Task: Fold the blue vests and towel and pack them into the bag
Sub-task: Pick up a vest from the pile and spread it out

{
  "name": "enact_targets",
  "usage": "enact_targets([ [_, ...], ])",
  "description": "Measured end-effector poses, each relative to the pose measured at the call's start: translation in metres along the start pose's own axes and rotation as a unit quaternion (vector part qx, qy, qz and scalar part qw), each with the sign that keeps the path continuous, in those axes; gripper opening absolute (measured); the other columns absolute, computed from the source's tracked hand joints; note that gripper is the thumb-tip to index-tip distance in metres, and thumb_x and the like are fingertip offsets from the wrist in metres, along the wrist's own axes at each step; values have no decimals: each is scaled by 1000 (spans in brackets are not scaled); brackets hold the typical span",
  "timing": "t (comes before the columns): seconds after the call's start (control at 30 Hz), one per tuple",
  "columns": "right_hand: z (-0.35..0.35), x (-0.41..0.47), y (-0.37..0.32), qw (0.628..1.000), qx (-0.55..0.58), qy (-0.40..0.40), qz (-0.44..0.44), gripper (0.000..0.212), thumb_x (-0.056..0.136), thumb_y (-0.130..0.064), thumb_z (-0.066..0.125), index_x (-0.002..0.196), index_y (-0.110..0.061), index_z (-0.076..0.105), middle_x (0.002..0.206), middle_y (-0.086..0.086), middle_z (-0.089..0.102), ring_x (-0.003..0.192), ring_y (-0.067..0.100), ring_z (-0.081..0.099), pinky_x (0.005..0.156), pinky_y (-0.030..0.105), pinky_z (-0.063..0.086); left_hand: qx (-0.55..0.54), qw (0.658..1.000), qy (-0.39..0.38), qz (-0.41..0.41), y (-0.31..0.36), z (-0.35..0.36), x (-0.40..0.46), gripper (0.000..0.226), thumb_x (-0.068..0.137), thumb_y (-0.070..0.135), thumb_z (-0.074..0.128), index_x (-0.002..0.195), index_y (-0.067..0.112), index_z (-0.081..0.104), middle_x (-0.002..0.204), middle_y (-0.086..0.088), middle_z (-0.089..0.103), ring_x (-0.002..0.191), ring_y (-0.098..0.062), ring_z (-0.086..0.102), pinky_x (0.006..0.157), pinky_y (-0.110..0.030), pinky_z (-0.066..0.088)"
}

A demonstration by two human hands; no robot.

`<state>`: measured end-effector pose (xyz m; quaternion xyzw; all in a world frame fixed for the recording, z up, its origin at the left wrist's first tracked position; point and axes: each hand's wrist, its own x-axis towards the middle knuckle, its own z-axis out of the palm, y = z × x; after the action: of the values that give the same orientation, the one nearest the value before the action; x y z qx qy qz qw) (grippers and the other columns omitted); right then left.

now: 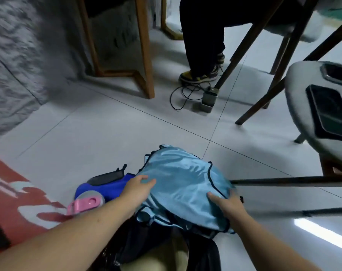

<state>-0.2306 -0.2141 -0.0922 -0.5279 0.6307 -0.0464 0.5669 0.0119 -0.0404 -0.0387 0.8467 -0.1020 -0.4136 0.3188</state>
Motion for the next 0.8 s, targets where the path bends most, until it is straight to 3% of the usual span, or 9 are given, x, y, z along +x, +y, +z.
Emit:
enact_targets([
  [0.13, 16, 22, 5, 999, 12, -15, 42, 101, 54, -47, 97, 139, -24, 46, 124, -4, 63, 106, 24, 64, 99, 44, 52, 42, 999, -14, 10, -1, 26, 44, 57, 84, 47, 75, 135, 32, 55, 142, 1, 48, 118, -20, 57, 103, -39, 49],
  [0.27, 25, 41, 15, 996, 21, -55, 73, 135, 36, -59, 99, 151, -25, 36, 131, -3, 61, 112, 26, 64, 102, 47, 52, -101, 988, -94, -72, -15, 38, 75, 116, 63, 51, 92, 153, 45, 20, 148, 2, 46, 119, -28, 59, 90, -48, 58],
  [0.37, 29, 36, 8, 993, 26, -86, 77, 107, 62, -42, 96, 150, -24, 37, 120, -4, 57, 101, 21, 61, 90, 36, 49, -173, 961, -150, -158, -17, 53, 72, 136, 58, 48, 96, 151, 53, -4, 142, 5, 47, 109, -29, 63, 67, -49, 61],
  [0.5, 31, 36, -2, 989, 33, -115, 90, 113, 63, -48, 94, 154, -26, 31, 132, 1, 59, 108, 26, 63, 94, 39, 51, -181, 936, -203, -225, -30, 69, 63, 110, 51, 46, 98, 137, 38, 30, 122, -4, 64, 105, -32, 67, 87, -60, 55],
  [0.57, 33, 37, -2, 982, 58, -142, 106, 115, 56, -56, 95, 151, -25, 39, 128, 3, 65, 107, 30, 68, 100, 46, 53, -213, 914, -237, -251, -31, 74, 60, 102, 47, 43, 100, 135, 24, 51, 117, -9, 72, 102, -34, 71, 92, -57, 55],
  [0.63, 45, 30, -10, 959, 126, -199, 158, 92, 64, -56, 90, 140, -14, 56, 121, 13, 71, 105, 35, 71, 100, 51, 52, -252, 894, -269, -254, -22, 78, 54, 79, 55, 38, 93, 126, 14, 67, 110, -13, 76, 100, -32, 73, 98, -51, 54],
  [0.7, 58, 19, -16, 927, 197, -256, 190, 55, 76, -43, 80, 113, -3, 72, 102, 20, 75, 88, 34, 75, 87, 46, 54, -286, 881, -289, -243, -17, 82, 47, 60, 66, 36, 88, 118, 10, 73, 110, -15, 76, 103, -32, 73, 102, -48, 52],
  [0.73, 62, 16, -17, 919, 207, -277, 188, 49, 74, -41, 80, 103, -2, 76, 97, 21, 75, 82, 34, 76, 81, 44, 54, -291, 883, -286, -230, -13, 81, 41, 56, 68, 36, 88, 116, 9, 74, 109, -15, 76, 103, -32, 73, 101, -47, 53],
  [0.8, 58, 2, -26, 916, 206, -303, 166, 58, 56, -44, 95, 96, -4, 81, 104, 22, 75, 85, 34, 75, 79, 42, 55, -309, 887, -280, -199, -9, 72, 29, 56, 68, 36, 90, 117, 13, 74, 108, -13, 76, 100, -31, 74, 95, -46, 56],
])
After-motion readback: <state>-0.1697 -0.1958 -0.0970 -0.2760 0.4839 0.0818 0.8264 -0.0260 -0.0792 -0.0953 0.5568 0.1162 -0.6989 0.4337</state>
